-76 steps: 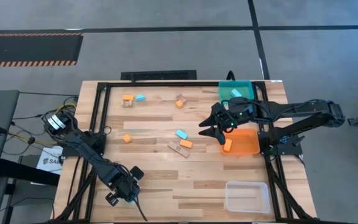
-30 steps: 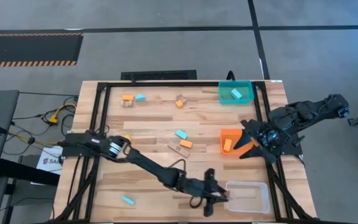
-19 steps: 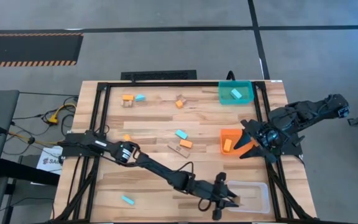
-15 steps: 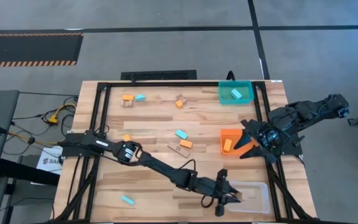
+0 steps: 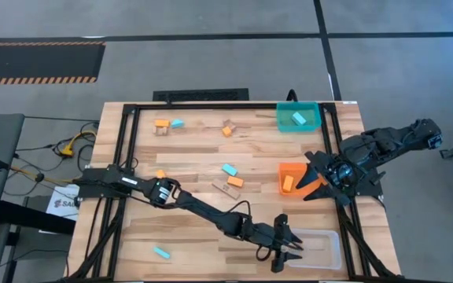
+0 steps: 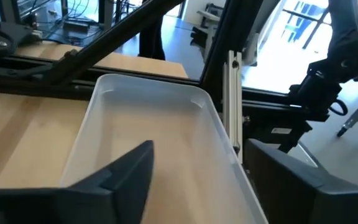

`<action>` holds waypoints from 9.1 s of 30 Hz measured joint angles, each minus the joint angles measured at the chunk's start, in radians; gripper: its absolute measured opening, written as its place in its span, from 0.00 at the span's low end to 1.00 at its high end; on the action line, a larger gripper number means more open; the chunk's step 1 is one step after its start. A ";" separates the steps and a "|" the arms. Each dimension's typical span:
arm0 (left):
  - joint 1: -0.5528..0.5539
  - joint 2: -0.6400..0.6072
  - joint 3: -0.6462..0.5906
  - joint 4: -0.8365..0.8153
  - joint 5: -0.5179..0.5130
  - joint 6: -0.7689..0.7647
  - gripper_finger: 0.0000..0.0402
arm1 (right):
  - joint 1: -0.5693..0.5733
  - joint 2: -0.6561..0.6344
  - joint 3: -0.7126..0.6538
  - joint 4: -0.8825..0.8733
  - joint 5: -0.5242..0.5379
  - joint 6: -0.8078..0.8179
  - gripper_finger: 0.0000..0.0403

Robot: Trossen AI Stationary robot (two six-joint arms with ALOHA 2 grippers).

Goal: Sort & place blocks by color
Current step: Put the brown block into the transparent bin, then put the blue block into the blue bin, then put the brown block into the transparent bin

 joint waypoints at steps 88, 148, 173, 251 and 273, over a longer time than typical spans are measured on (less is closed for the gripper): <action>1.294 -0.810 -0.970 -1.081 0.061 0.633 0.73 | -0.484 0.327 -0.001 0.062 0.051 -0.162 0.59; 1.143 -0.802 -0.962 -1.057 0.466 0.368 0.24 | -0.491 0.296 0.000 0.028 -0.025 -0.180 0.59; 0.784 -0.310 -0.130 -0.457 0.314 -0.071 0.25 | -0.492 0.156 -0.001 0.048 0.038 -0.190 0.59; 0.783 -0.175 0.176 -0.843 0.254 0.170 0.57 | -0.550 0.158 -0.001 0.119 0.030 -0.208 0.59; 0.792 -0.556 0.175 -1.593 0.070 0.400 0.41 | -0.550 0.167 -0.001 0.184 0.030 -0.191 0.59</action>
